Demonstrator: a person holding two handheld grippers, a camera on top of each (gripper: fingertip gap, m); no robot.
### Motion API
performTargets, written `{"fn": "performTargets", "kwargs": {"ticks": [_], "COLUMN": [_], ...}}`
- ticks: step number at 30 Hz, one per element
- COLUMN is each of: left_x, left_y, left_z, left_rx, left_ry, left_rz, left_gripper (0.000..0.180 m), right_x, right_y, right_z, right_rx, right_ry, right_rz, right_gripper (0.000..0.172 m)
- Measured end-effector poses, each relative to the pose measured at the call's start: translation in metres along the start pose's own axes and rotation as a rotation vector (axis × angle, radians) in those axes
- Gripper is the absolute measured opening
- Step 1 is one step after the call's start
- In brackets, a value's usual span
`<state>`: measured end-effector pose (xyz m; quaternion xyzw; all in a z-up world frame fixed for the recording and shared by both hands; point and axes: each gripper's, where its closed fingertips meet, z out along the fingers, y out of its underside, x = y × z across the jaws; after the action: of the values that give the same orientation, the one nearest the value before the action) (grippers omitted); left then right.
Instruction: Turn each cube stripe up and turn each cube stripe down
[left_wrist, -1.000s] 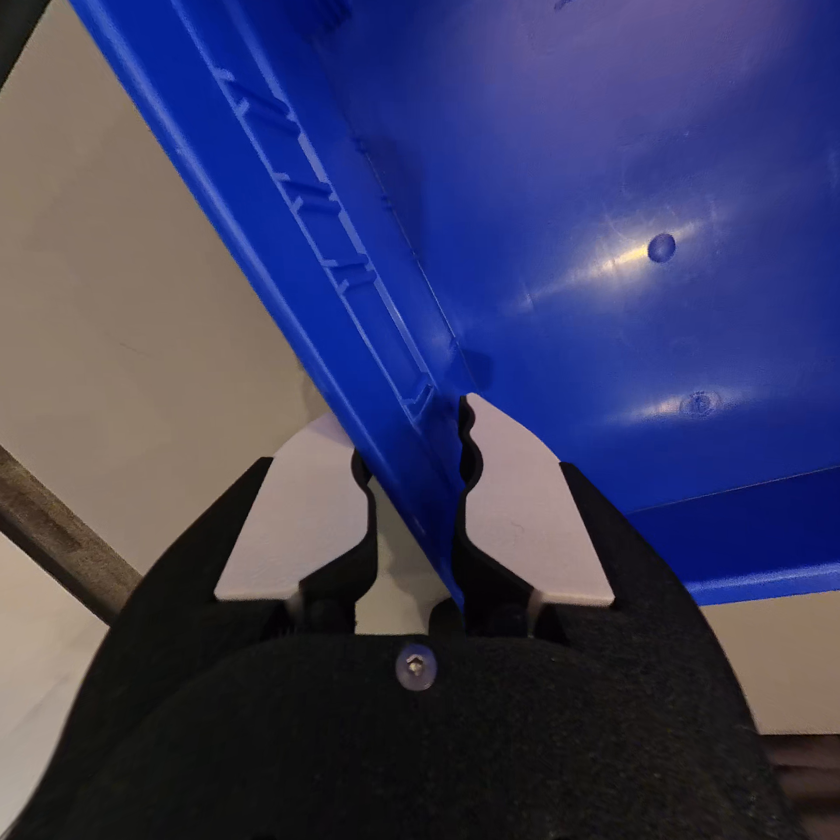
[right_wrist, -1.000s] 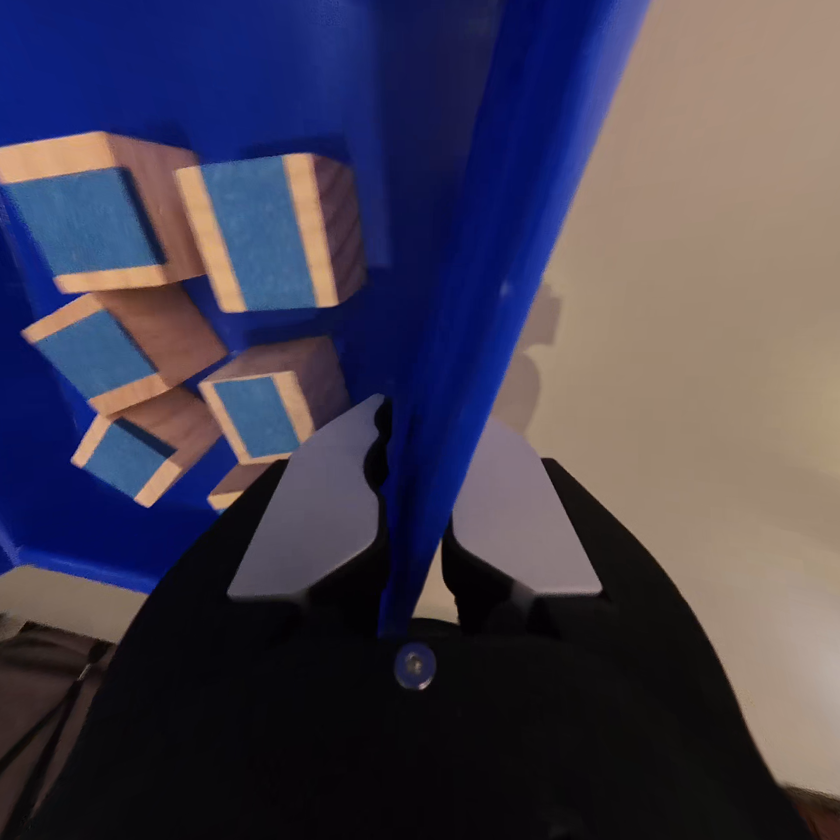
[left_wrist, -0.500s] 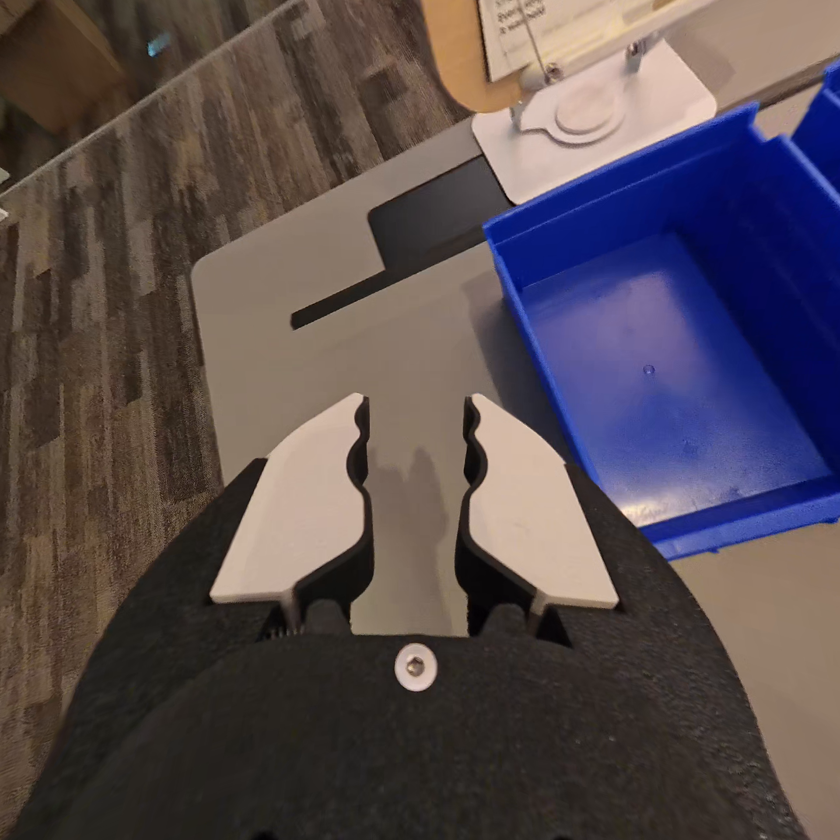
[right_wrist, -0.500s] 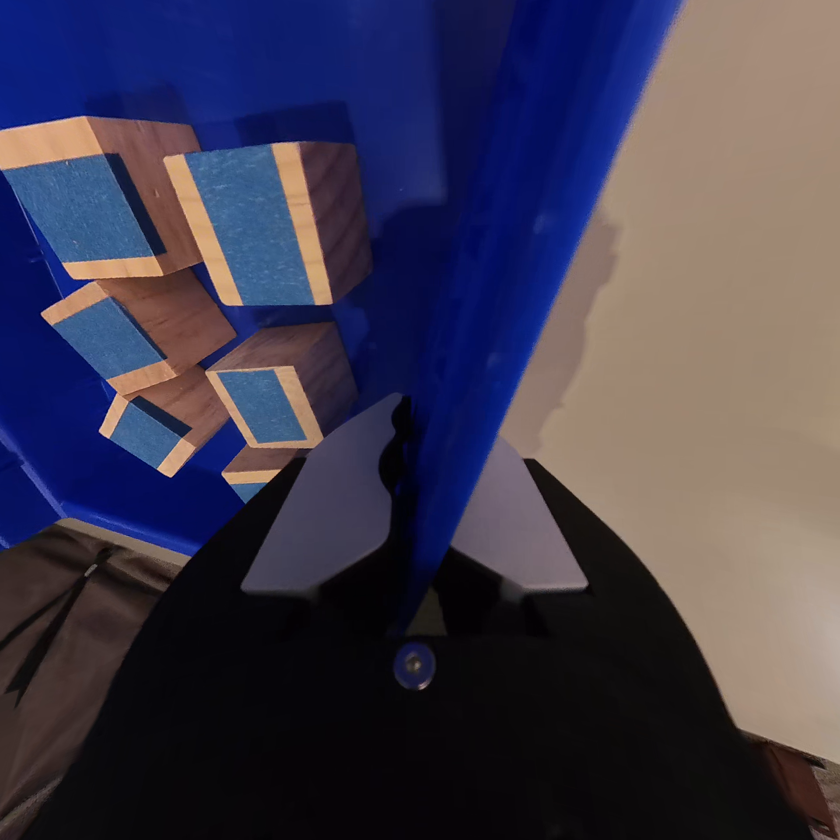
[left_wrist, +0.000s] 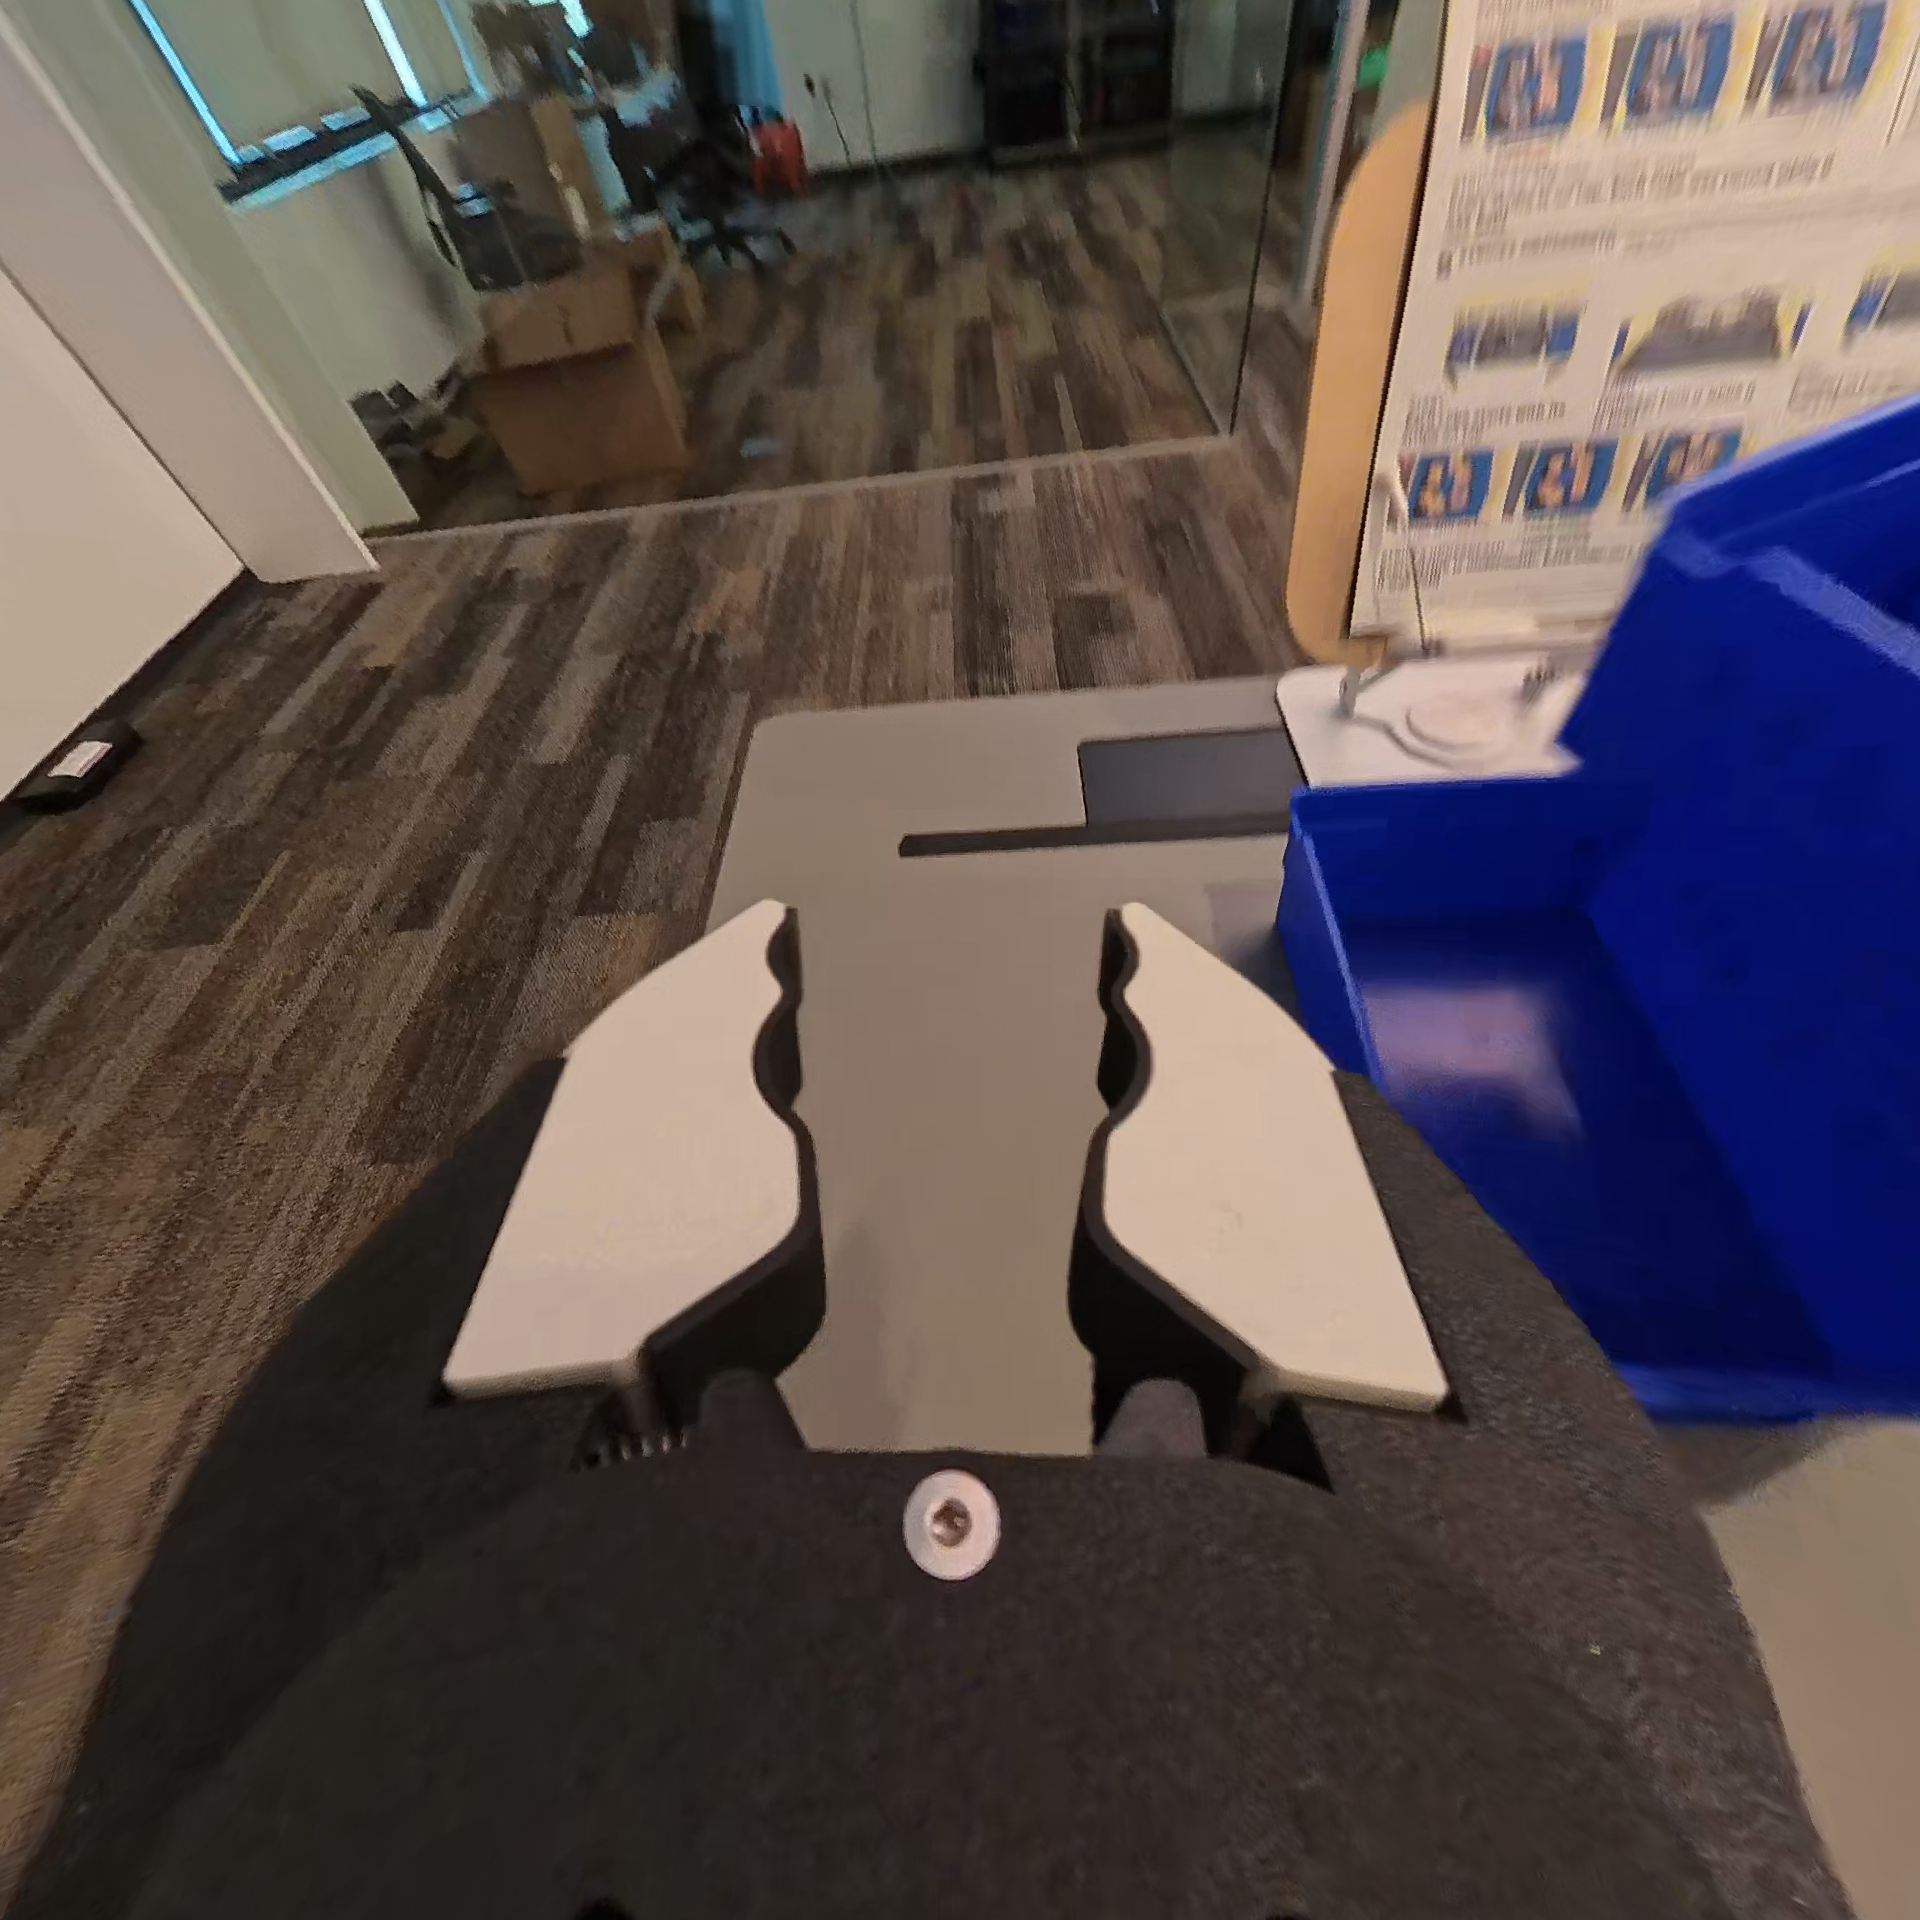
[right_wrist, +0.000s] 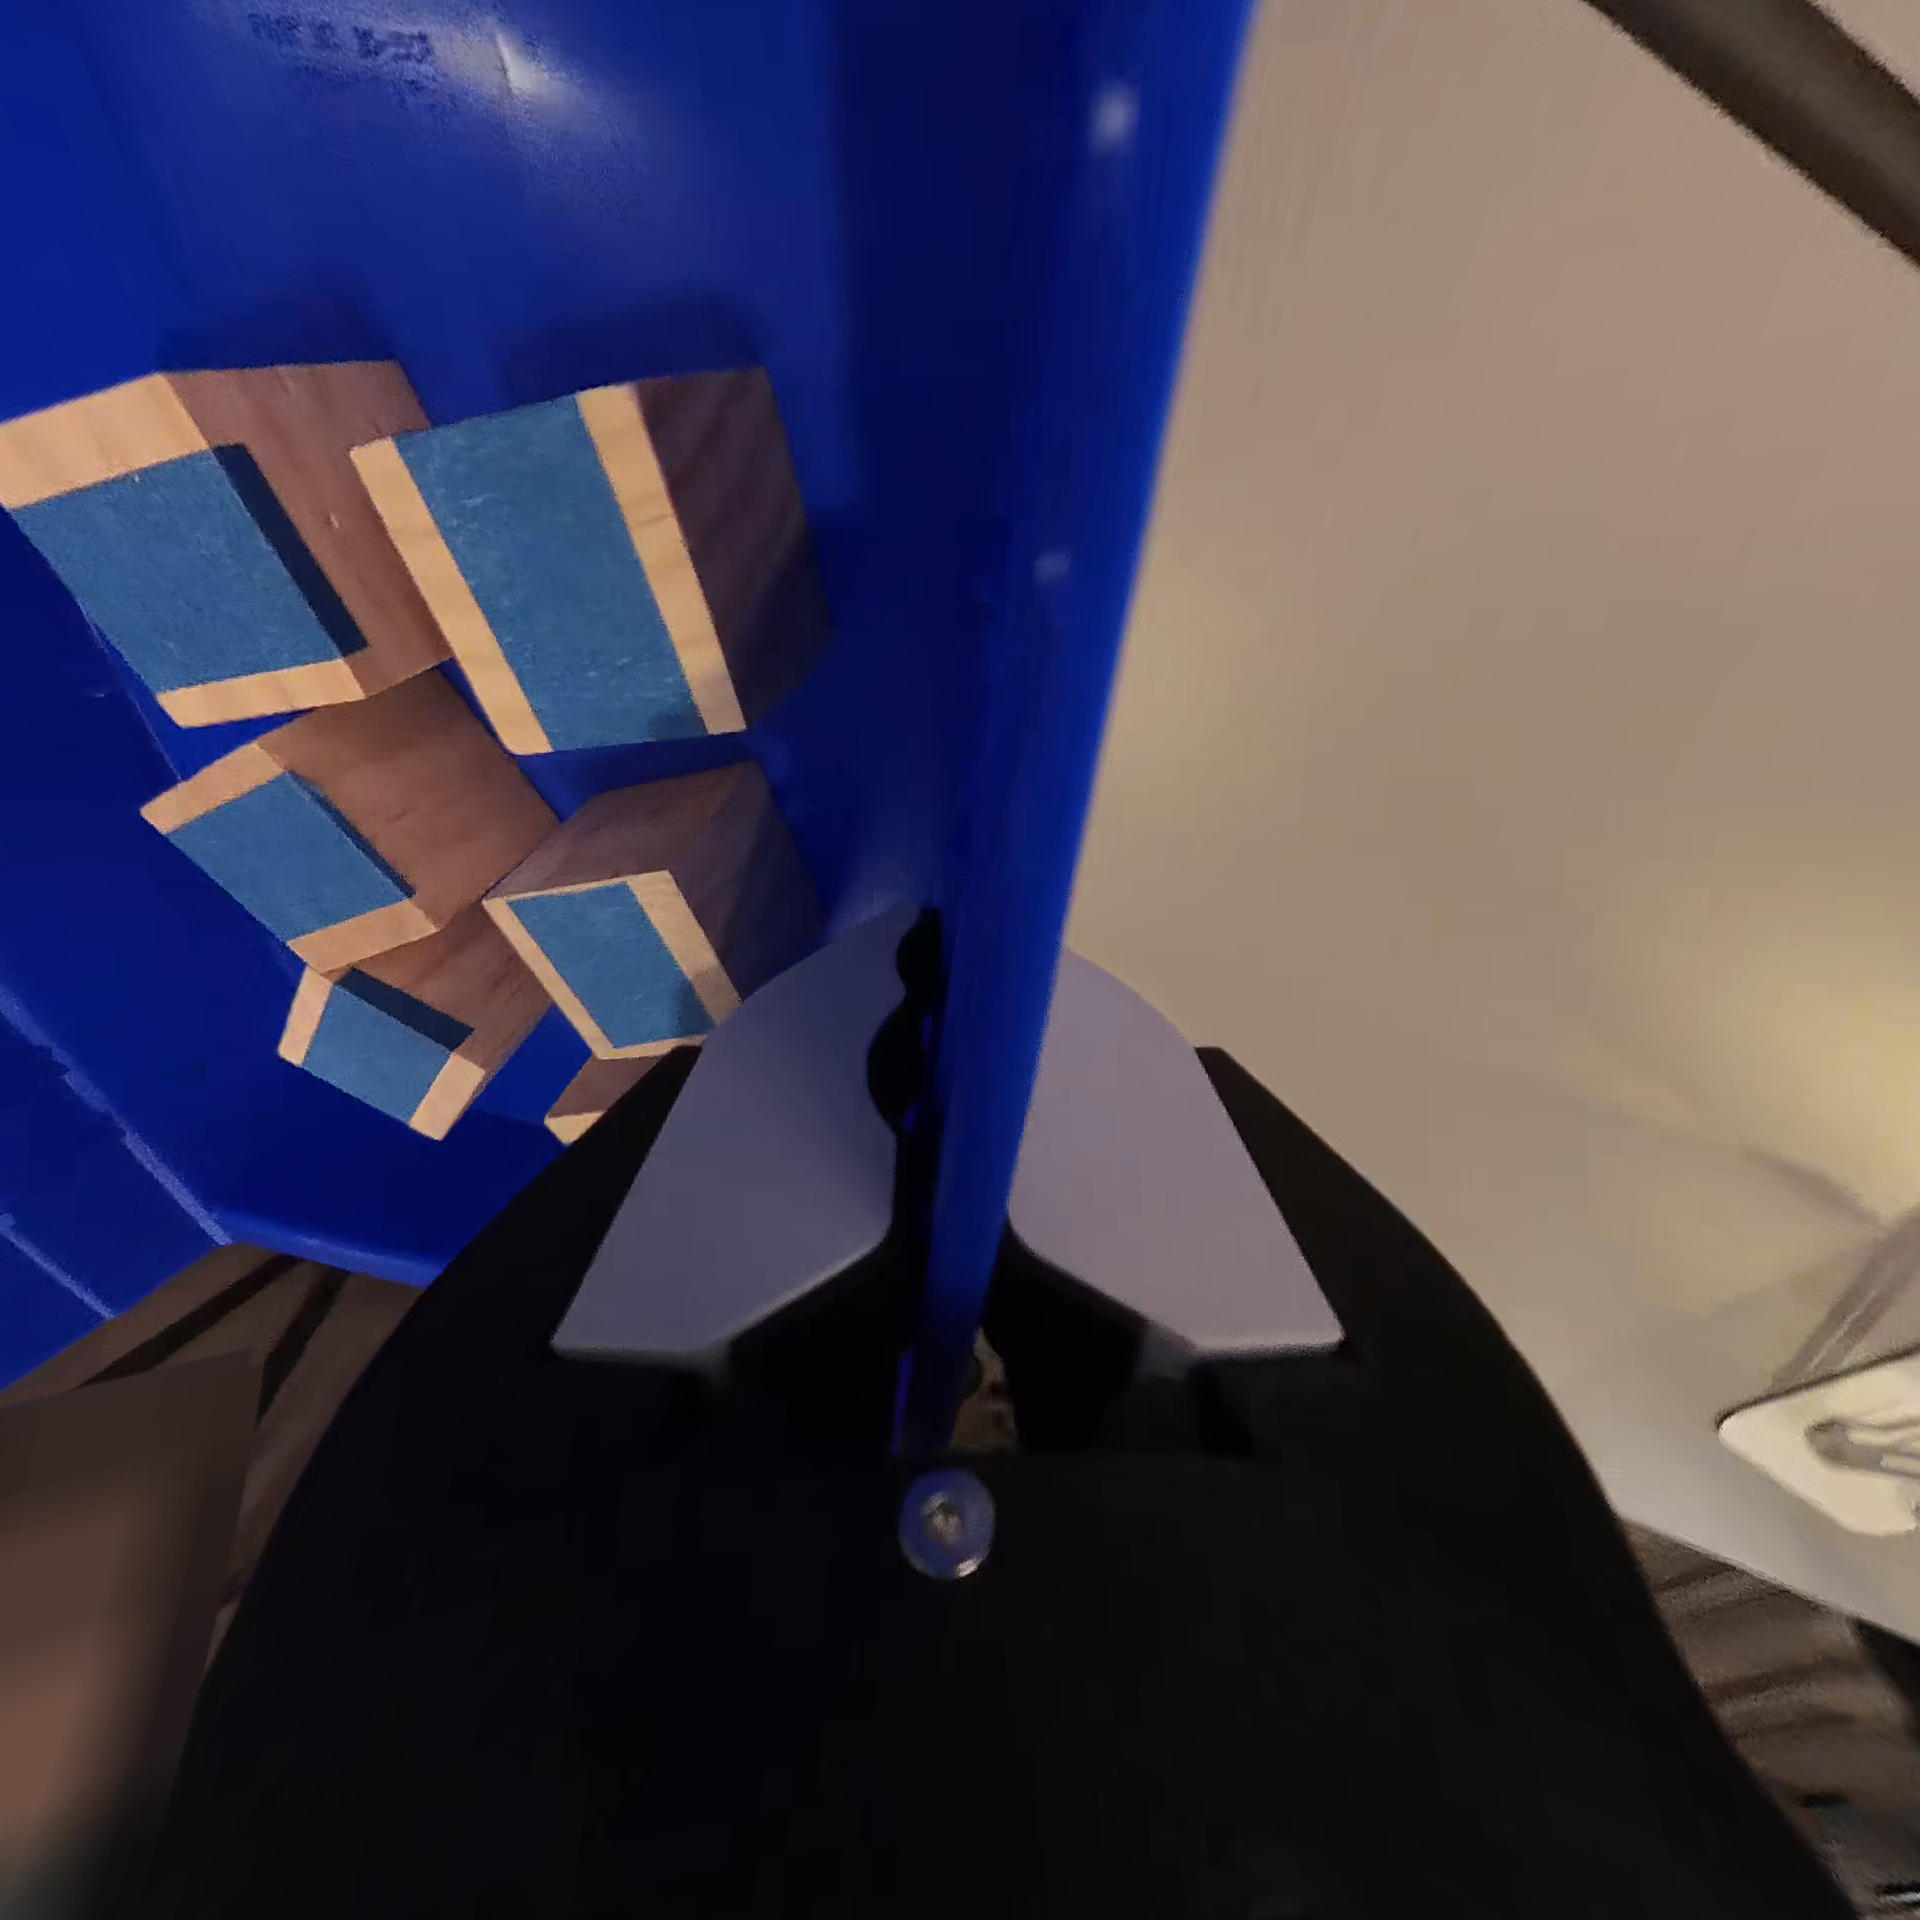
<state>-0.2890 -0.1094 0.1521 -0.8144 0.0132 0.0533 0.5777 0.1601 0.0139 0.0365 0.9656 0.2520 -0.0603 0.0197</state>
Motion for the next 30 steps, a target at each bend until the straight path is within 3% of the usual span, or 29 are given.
{"fn": "performTargets", "kwargs": {"ticks": [3,7,14,20,30], "left_x": [-0.001,-0.002,0.002,0.008,0.030], "left_y": [-0.022,-0.045,-0.045,-0.037,-0.031], "left_z": [-0.019,-0.050,-0.058,-0.037,-0.018], "left_rx": [0.147,0.365,0.381,0.292,0.213], "left_ry": [-0.027,-0.035,-0.030,-0.001,0.039], "left_rz": [-0.075,-0.156,-0.137,-0.111,-0.038], "left_gripper": [0.066,0.055,0.052,0.053,0.055], "right_x": [-0.084,-0.192,-0.315,-0.351,-0.326], "right_y": [-0.055,-0.121,-0.193,-0.218,-0.208], "right_z": [0.008,0.034,0.073,0.123,0.209], "right_rx": [-0.002,-0.004,-0.019,-0.024,-0.103], "right_ry": [-0.074,-0.180,-0.208,-0.182,-0.082], "right_rz": [-0.134,-0.281,-0.405,-0.388,-0.312], "right_gripper": [0.006,0.006,0.007,0.007,0.007]}}
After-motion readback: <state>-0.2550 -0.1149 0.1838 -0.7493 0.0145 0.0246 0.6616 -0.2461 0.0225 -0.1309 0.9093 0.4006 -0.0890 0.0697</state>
